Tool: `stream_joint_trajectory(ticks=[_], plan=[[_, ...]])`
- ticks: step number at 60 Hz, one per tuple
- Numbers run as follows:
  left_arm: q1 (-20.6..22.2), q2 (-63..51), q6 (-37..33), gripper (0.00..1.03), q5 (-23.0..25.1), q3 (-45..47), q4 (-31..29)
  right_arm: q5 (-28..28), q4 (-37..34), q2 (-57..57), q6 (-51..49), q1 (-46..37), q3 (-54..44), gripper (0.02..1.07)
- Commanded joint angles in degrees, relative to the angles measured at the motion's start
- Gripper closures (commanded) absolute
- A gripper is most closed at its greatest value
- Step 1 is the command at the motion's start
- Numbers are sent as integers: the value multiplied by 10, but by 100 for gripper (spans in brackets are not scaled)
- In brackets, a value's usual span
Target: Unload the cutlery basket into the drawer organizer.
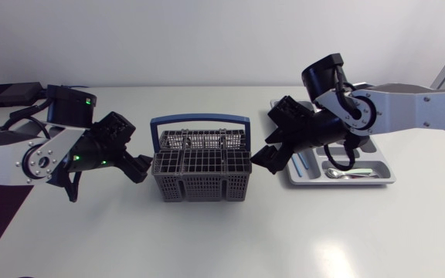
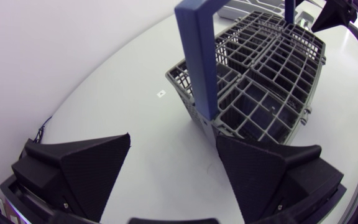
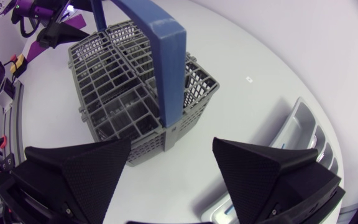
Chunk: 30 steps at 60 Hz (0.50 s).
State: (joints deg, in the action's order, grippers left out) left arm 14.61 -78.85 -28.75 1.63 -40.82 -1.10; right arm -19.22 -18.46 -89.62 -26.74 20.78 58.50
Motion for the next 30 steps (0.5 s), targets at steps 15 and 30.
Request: stream_joint_trajectory(ticks=[15, 30], plan=[[12, -24, 0, 7, 10, -15, 7, 12, 19, -40, 27, 13, 14, 12], [11, -38, 0, 7, 10, -45, 3, 17, 19, -43, 38, 32, 19, 12]])
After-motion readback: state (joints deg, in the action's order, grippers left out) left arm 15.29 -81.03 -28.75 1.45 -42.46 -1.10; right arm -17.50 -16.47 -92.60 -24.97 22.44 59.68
